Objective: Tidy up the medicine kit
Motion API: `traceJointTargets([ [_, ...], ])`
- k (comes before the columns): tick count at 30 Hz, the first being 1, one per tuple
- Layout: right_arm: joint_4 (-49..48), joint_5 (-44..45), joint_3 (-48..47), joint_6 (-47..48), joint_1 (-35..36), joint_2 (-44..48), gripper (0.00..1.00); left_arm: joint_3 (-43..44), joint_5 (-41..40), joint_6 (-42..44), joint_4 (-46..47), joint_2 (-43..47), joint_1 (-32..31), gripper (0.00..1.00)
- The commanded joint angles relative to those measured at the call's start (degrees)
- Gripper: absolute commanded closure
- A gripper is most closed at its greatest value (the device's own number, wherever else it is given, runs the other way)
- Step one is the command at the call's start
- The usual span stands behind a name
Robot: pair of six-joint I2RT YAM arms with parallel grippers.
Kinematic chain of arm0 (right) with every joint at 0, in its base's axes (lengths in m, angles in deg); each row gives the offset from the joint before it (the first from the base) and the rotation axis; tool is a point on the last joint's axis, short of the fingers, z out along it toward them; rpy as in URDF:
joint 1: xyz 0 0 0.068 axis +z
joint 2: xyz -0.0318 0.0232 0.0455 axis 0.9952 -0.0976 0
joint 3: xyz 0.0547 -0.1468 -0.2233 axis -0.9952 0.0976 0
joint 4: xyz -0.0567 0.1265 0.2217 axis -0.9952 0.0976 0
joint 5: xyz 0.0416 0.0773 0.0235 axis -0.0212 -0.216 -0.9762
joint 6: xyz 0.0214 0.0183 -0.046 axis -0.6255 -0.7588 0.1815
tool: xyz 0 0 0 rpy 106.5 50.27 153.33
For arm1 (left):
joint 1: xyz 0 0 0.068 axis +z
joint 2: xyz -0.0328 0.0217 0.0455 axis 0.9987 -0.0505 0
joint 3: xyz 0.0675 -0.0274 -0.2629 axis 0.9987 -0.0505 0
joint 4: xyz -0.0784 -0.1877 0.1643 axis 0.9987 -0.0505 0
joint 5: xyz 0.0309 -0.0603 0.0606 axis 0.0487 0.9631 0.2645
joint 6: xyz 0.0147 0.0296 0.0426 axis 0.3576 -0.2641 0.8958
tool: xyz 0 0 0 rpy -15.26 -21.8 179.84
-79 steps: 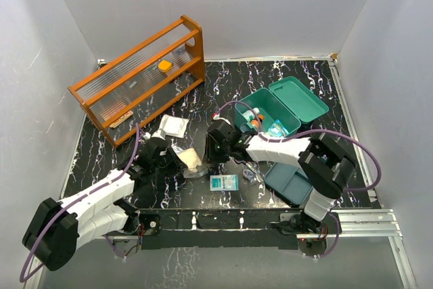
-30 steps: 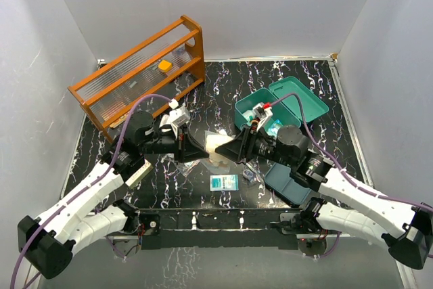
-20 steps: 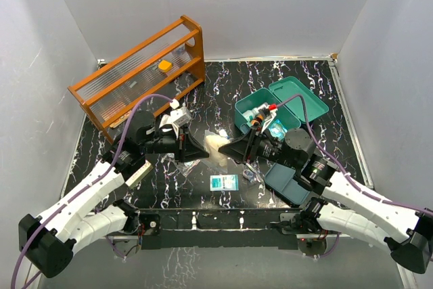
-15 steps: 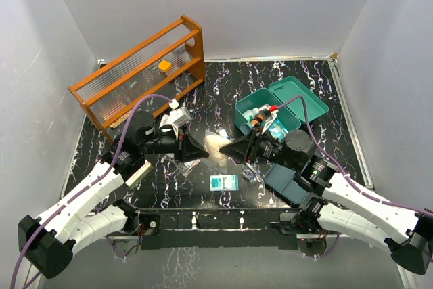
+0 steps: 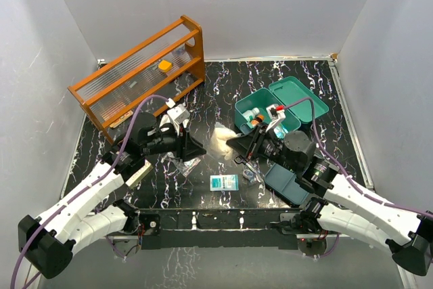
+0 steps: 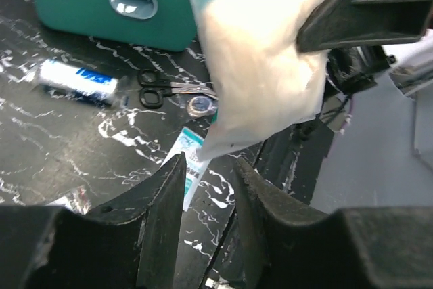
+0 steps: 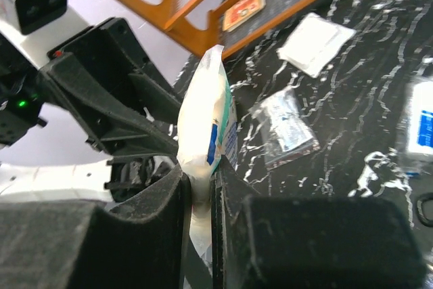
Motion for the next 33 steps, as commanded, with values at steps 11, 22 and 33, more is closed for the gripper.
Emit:
traceJointTargets([
  [11, 17.7, 26.1, -10.8, 0.6, -0.3, -1.6, 0.86, -0.2, -20.7, -1.5, -3.8, 1.9, 0.3, 0.45],
  [22, 31.7, 24.4, -24.7, 4.5, -14.7, -12.6, 0.86, -2.0, -21.1, -2.8, -0.7, 1.7, 0.3, 0.43],
  [33, 36.0, 19.6, -23.1, 3.3, -28.1, -15.2, 0.86, -2.5, -21.5, -3.0, -0.7, 1.4, 0.3, 0.44],
])
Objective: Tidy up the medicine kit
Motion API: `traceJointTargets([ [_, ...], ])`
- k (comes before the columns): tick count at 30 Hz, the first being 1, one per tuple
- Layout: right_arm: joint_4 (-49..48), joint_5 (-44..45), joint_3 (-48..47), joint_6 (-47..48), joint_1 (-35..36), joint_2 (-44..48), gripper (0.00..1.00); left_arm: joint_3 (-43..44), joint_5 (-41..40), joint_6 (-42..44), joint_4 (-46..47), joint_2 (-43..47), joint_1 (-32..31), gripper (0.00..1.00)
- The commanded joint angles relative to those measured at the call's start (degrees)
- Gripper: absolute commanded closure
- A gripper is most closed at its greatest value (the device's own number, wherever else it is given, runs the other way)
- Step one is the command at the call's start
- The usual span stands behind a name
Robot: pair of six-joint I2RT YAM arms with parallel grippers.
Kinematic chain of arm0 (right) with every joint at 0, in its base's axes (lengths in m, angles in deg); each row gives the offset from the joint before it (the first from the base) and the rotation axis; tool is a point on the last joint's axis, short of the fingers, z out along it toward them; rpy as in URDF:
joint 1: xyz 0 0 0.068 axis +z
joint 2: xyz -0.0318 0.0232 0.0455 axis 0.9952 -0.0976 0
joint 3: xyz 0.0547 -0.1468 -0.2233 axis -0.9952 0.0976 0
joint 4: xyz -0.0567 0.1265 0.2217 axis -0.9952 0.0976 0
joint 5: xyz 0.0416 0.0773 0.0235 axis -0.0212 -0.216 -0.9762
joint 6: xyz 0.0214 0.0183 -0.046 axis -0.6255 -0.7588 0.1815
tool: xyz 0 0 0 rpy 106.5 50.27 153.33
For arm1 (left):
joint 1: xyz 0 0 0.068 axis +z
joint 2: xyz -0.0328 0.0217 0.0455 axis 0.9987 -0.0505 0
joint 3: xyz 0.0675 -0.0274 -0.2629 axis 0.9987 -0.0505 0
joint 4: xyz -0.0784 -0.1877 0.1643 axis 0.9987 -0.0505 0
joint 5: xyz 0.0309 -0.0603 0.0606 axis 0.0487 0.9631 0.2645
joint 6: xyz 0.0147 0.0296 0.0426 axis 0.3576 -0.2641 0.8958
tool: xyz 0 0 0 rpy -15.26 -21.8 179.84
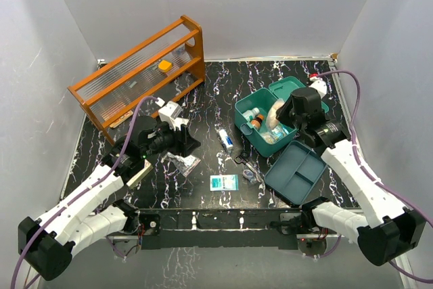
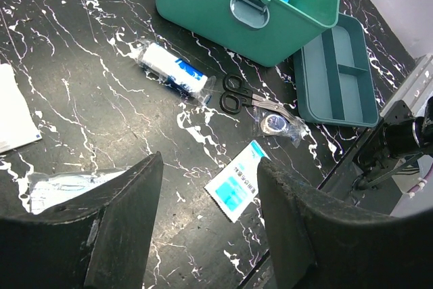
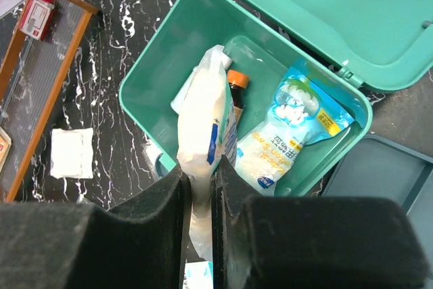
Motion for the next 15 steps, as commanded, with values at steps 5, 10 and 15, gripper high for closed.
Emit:
traceJointTargets([
  [5, -3.2, -6.9, 0.4, 1.6, -4.6, -3.4, 0.85, -0.3, -2.2, 0.0, 1.6, 0.0, 0.3, 0.44],
  [10, -5.8, -9.8, 0.6, 0.7, -5.6, -6.9, 0.85, -0.9, -3.4, -1.2, 4.1, -0.3, 0.2, 0.44],
  [15, -7.8, -10.8, 2.5, -0.3, -7.1, -8.1, 0.85, -1.8, -4.6, -0.9, 9.5, -0.6, 0.3, 0.43],
])
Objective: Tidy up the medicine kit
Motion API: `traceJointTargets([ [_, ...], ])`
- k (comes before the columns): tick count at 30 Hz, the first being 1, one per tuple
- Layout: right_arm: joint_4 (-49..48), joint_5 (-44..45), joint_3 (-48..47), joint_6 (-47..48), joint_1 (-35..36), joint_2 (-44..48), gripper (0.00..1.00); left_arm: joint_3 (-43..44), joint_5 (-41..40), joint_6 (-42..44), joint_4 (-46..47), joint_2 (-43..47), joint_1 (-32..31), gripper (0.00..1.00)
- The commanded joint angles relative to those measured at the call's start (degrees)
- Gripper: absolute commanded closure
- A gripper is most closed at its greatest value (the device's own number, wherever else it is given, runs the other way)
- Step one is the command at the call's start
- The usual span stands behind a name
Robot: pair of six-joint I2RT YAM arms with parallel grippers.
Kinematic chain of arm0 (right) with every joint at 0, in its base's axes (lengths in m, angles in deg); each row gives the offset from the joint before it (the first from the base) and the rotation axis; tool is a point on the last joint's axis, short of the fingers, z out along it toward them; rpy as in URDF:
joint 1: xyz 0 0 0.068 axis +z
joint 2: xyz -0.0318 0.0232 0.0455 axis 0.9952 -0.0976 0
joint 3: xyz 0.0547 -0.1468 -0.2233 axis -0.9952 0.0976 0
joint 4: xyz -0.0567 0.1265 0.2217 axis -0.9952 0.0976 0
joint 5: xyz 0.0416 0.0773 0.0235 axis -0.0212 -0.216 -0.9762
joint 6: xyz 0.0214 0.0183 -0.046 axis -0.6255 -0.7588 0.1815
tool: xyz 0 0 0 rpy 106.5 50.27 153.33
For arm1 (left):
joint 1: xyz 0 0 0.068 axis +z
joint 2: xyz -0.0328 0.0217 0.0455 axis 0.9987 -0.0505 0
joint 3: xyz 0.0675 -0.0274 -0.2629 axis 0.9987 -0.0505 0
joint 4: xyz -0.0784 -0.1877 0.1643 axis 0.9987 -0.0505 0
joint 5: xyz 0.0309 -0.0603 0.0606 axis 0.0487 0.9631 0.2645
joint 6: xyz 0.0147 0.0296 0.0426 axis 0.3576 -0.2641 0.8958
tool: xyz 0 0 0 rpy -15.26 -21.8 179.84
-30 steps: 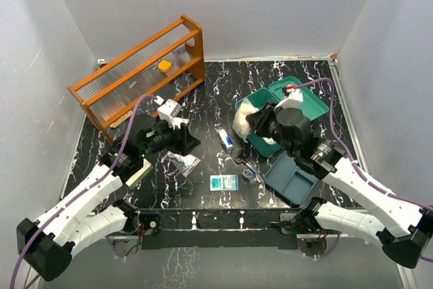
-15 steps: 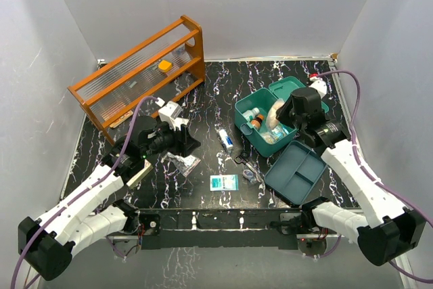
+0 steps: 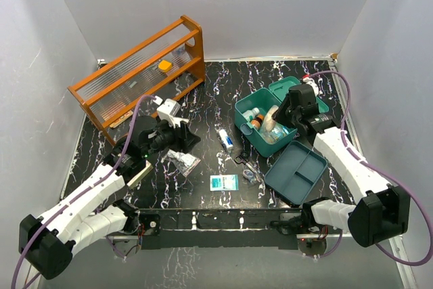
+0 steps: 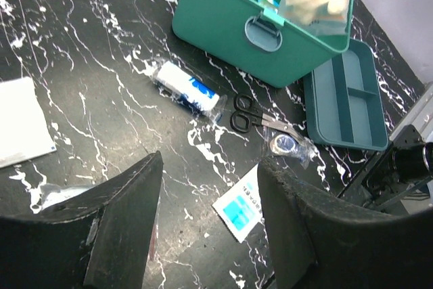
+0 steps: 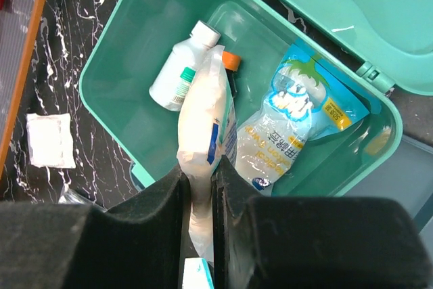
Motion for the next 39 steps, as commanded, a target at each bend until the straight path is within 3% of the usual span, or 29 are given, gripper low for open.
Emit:
traceJointTargets([
  [1, -6.0, -2.1, 2.0, -1.0, -1.6, 0.3, 0.85, -1.0, -1.2, 0.8, 7.6, -0.3, 0.2, 0.43],
  [12, -9.1, -3.3, 5.0, -2.4, -2.6, -1.9, 0.83, -0.5, 0.9, 2.9, 15.1, -7.9, 0.2, 0.43],
  [31, -2.7, 4.5, 3.4, -2.7, -2.6, -1.1, 0.77, 2.0, -0.6, 4.3, 11.6, -9.0, 0.2, 0.43],
  [39, -3.6, -0.4, -0.5, 0.0, -2.7, -3.3, 0.74, 1.5, -0.5, 3.7, 12.3, -8.5, 0.2, 0.43],
])
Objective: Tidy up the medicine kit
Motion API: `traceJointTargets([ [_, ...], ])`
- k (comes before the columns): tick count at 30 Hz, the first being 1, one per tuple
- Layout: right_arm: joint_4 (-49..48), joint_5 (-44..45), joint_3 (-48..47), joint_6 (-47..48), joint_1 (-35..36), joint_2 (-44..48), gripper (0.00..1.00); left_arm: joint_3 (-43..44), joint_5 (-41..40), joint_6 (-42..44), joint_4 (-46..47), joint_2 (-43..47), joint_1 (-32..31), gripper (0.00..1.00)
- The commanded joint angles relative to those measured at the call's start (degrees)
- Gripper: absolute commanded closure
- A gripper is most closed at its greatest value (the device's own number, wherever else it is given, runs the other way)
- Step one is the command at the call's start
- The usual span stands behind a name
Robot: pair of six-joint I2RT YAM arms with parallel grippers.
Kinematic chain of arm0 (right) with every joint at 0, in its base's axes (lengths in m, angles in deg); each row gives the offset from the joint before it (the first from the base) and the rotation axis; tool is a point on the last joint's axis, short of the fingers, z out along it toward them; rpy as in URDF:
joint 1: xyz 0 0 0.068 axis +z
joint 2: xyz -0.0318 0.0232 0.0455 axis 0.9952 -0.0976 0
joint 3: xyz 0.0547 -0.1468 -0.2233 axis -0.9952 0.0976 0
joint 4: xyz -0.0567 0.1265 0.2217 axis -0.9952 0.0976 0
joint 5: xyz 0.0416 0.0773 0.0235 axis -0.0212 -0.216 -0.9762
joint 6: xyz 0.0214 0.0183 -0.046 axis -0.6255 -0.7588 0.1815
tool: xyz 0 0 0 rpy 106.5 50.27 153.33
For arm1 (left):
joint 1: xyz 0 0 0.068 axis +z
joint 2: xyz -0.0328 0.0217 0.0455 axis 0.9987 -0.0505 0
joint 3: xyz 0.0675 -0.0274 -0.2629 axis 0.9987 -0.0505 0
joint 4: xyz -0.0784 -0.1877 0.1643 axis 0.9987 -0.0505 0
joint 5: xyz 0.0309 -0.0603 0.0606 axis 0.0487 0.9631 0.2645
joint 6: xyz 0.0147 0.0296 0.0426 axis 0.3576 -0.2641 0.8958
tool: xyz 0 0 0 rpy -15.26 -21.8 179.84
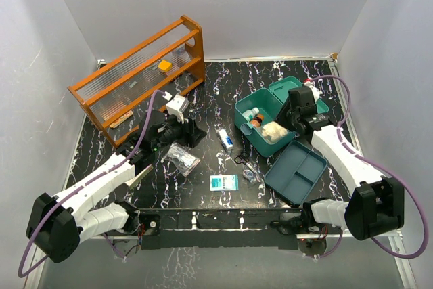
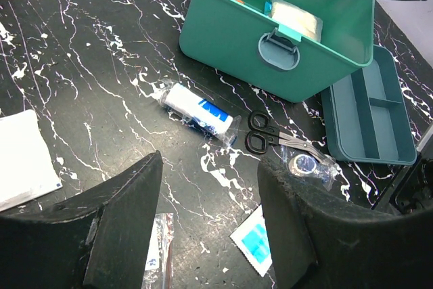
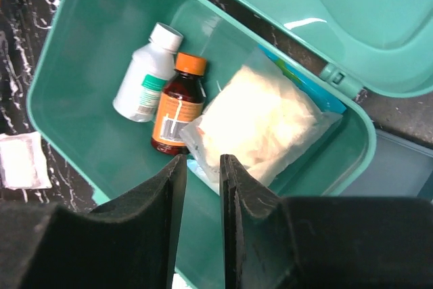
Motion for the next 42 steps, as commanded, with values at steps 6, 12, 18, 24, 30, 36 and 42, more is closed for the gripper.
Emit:
traceJointTargets([
  [6, -0.2, -2.4, -5.4, 3.1, -0.2, -4.0, 0.71, 1.8, -1.0, 0.6, 0.7, 1.0, 0.2, 0.43],
  [12, 1.4, -0.9, -9.8, 4.6, 3.0, -3.0, 0.66, 1.4, -3.4, -0.7, 0.8, 0.4, 0.2, 0.43],
  [18, 3.1, 2.5, -16.7, 5.8, 8.6, -1.5, 0.58, 1.2, -17.1, -7.7, -3.8, -0.2, 0.2, 0.39],
  [24, -5.3, -3.6, -14.4, 7.6, 16.0, -1.5, 0.5, 0.8, -30.7, -20.7, -15.2, -0.2, 0.2, 0.29],
  [30, -11.9, -7.1, -12.6, 8.2, 25.5, -5.5, 0.47, -2.5, -36.1, -35.7, -24.9, 1.1, 0.3, 0.2],
  [36, -14.0, -7.4, -11.9, 7.6, 32.7, -9.8, 0.46, -8.1, -32.9, -44.0, -26.9, 5.8, 0.3, 0.21],
  [42, -14.5, -6.6, -9.5, 6.9, 35.9, -13.5, 0.5, -13.5, -31.7, -46.6, -23.4, 8.8, 0.4, 0.28],
])
